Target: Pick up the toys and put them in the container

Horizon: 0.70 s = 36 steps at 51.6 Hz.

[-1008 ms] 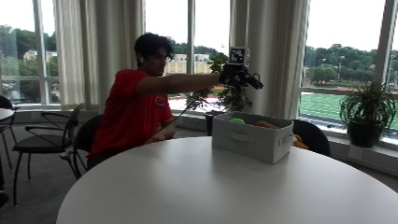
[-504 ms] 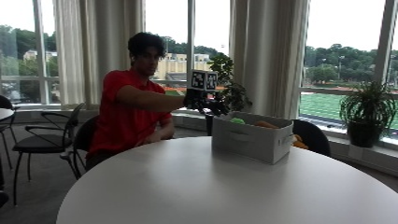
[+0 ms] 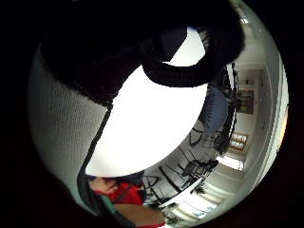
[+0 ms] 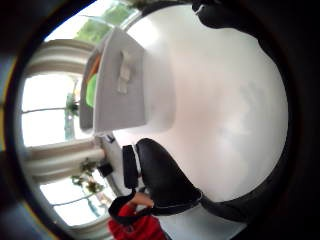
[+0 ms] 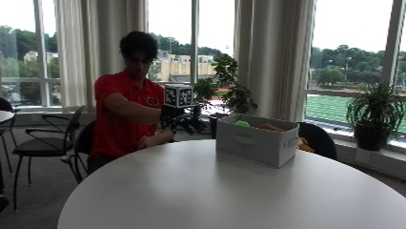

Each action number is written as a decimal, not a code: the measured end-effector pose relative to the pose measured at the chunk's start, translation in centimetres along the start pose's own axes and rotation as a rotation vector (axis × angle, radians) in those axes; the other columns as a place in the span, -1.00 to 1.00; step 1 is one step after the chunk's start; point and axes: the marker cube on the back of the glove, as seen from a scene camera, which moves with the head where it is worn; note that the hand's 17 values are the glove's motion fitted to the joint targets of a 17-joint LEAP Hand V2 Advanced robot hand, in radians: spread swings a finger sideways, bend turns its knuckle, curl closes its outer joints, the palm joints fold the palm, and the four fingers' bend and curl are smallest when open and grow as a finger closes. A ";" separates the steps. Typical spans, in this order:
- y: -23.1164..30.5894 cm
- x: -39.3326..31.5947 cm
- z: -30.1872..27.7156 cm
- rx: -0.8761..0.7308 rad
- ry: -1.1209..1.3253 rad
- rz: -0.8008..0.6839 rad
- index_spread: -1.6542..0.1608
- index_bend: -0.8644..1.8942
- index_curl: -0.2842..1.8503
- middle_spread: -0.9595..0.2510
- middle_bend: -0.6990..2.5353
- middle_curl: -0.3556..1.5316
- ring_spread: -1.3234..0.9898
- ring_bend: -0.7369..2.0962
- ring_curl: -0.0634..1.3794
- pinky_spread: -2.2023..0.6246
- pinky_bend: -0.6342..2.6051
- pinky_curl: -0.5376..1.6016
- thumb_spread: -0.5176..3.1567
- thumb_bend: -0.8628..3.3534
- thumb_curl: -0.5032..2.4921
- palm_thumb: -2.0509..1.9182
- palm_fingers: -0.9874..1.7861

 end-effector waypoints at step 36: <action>1.6 6.1 0.8 -0.001 -0.038 -0.039 0.39 -0.23 -0.35 0.35 -0.44 -0.19 0.04 -0.12 -0.53 0.65 -0.07 -0.23 -0.15 -0.62 -0.52 -0.01 -0.23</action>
